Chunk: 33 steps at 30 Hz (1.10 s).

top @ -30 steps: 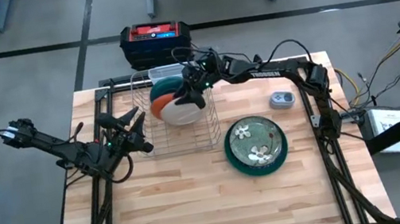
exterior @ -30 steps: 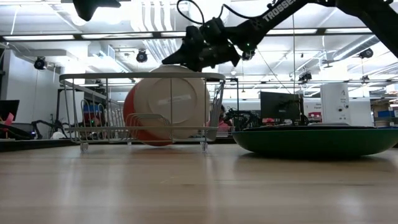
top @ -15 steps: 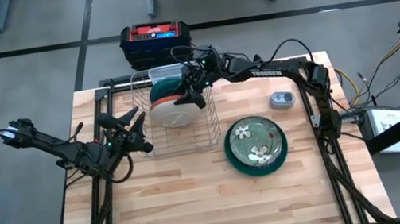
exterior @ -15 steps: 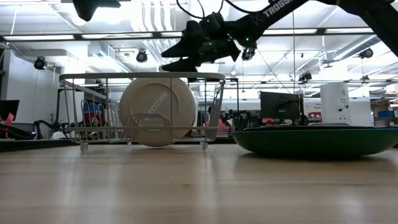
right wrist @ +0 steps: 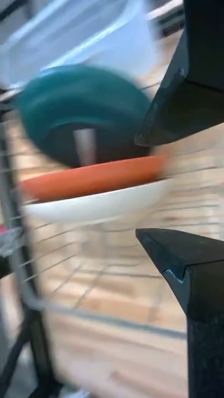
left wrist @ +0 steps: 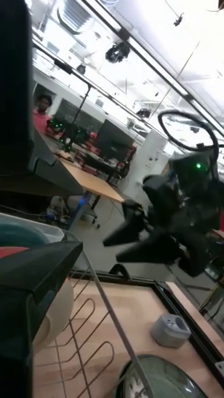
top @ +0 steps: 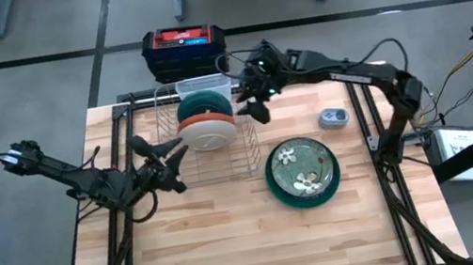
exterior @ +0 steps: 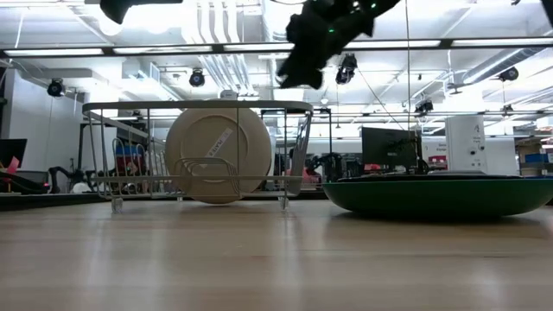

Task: Sort dishes
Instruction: Put the green ceramic plate into the dish rack

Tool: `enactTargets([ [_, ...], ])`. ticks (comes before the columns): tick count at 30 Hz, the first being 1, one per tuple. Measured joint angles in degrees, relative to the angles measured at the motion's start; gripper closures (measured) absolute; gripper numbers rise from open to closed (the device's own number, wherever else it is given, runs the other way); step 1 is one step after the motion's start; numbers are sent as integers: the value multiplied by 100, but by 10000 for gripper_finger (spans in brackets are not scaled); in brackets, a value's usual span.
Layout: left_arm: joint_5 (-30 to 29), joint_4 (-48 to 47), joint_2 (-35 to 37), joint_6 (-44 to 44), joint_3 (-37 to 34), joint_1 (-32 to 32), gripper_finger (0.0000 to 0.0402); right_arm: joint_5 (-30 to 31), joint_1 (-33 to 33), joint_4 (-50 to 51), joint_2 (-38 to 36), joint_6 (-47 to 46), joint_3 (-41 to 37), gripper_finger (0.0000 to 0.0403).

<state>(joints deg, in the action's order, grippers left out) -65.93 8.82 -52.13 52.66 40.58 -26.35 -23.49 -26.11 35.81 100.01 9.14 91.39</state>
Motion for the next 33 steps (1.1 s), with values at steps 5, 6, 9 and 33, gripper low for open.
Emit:
enactTargets([
  [5,38,2,-10,-1,0,36,284,304,9,345,-588,-212,-673,187],
  [6,62,0,-10,-1,0,46,284,340,10,319,-723,-281,-867,187],
  [9,98,4,-20,-4,0,59,284,766,37,290,-1135,-570,-1515,183],
  [33,398,168,-52,-130,0,249,284,1929,2379,-494,-2946,-1258,-4712,199],
])
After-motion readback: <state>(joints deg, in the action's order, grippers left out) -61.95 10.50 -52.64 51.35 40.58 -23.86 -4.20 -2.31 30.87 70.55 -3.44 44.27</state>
